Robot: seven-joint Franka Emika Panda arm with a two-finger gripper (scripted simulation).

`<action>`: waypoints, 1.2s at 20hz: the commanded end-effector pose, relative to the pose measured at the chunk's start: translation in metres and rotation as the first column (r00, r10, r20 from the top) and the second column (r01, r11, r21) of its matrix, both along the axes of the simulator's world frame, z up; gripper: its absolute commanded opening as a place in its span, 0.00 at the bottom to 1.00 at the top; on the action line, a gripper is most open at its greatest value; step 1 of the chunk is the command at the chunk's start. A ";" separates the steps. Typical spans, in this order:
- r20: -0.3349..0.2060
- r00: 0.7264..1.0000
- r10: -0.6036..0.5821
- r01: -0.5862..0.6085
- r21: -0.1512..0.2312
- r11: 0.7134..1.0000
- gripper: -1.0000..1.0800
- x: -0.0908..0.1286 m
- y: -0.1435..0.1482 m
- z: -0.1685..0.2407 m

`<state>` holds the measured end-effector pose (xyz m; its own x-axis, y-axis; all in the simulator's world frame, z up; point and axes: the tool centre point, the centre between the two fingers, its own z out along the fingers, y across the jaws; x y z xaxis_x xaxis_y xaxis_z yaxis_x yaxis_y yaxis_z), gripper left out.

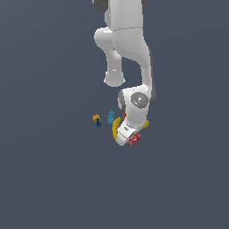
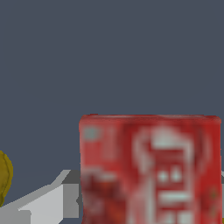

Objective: Pick up a designated object from a clutter of objects.

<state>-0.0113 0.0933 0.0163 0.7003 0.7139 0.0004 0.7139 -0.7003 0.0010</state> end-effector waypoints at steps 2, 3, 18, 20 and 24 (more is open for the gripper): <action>0.000 1.000 0.000 0.000 0.000 1.000 0.00 0.000 -0.002 0.002; 0.000 1.000 0.000 0.000 0.000 1.000 0.00 0.001 -0.004 0.004; -0.001 1.000 0.001 -0.001 0.001 1.000 0.00 0.019 -0.078 0.096; -0.001 1.000 0.001 -0.001 0.002 1.000 0.00 0.023 -0.093 0.115; 0.000 1.000 0.001 -0.001 0.003 1.000 0.00 0.031 -0.125 0.155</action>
<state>0.0175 -0.0196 0.1557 0.6998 0.7143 0.0018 0.7143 -0.6998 -0.0004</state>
